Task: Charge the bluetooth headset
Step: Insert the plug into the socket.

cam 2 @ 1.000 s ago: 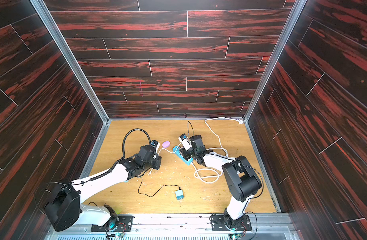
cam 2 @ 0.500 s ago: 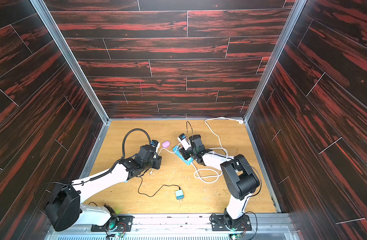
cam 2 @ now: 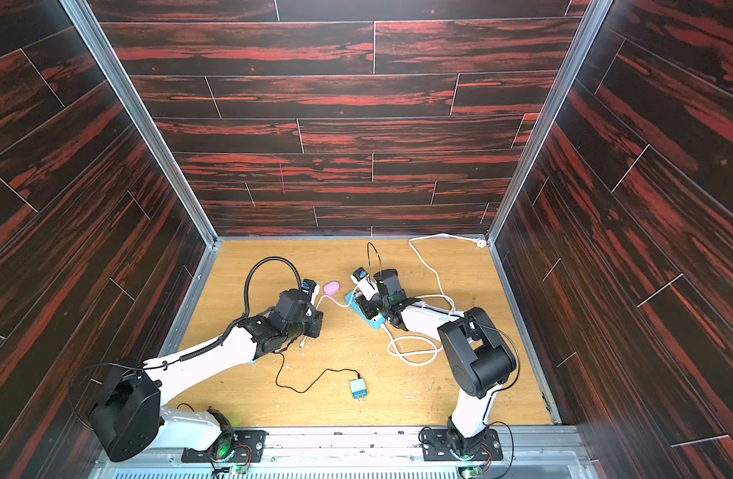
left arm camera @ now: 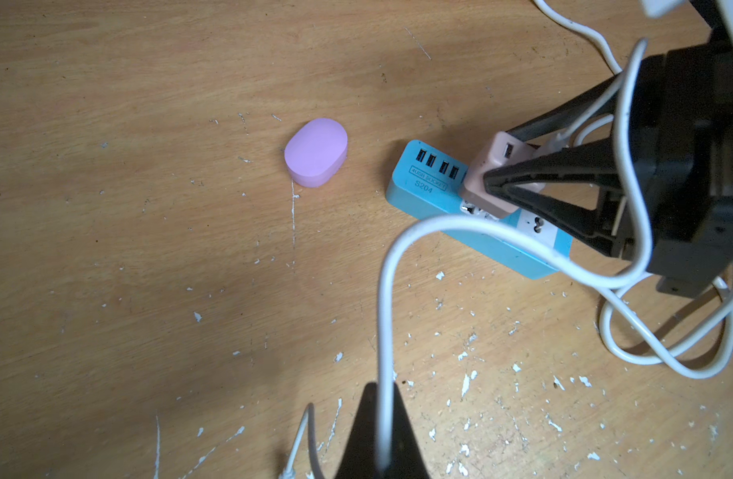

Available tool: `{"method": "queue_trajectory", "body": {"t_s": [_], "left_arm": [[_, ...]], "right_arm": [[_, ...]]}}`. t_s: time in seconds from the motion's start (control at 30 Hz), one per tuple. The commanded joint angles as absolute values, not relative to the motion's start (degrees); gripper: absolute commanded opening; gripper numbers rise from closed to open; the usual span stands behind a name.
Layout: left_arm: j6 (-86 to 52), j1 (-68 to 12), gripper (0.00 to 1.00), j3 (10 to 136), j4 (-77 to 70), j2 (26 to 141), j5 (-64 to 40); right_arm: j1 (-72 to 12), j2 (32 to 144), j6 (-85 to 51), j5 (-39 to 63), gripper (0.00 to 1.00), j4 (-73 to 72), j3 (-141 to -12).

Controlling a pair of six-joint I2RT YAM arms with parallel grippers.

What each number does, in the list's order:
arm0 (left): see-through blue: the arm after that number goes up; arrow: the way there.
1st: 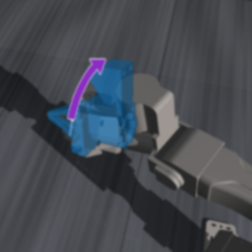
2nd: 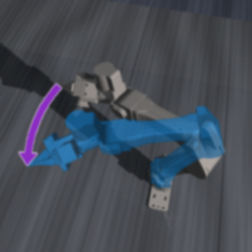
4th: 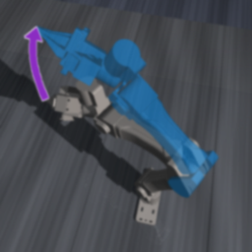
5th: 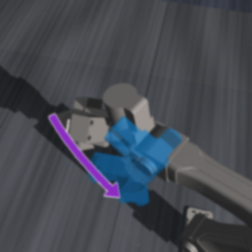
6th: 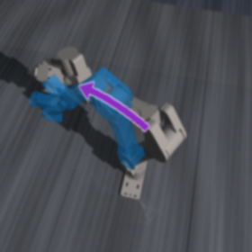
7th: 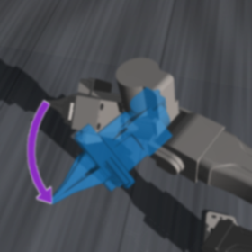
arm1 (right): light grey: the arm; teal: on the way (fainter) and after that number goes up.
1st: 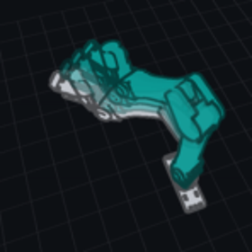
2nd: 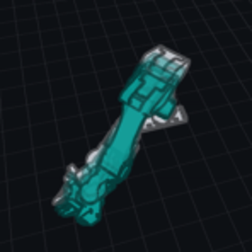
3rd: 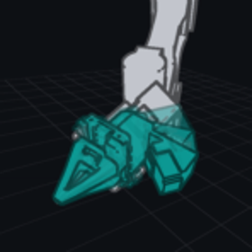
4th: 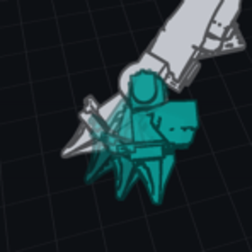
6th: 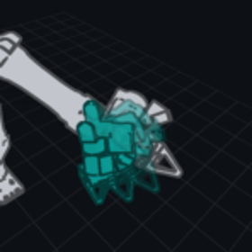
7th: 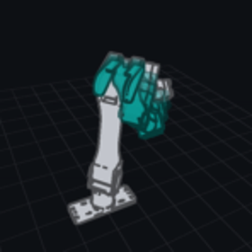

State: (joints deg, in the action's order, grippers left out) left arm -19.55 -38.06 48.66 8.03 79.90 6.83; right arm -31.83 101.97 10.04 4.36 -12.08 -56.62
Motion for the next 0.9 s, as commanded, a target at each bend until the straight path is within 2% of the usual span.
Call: {"method": "queue_trajectory", "body": {"t_s": [0.0,0.87], "left_arm": [[-19.6,-37.6,0.00,47.7,7.6,79.6,6.7],[-19.9,-37.2,0.00,46.1,6.2,78.8,5.8]], "right_arm": [[-32.1,102.0,11.4,3.2,0.17,-9.1,-56.1],[-33.4,101.1,12.3,3.3,0.17,-8.5,-54.8]]}}
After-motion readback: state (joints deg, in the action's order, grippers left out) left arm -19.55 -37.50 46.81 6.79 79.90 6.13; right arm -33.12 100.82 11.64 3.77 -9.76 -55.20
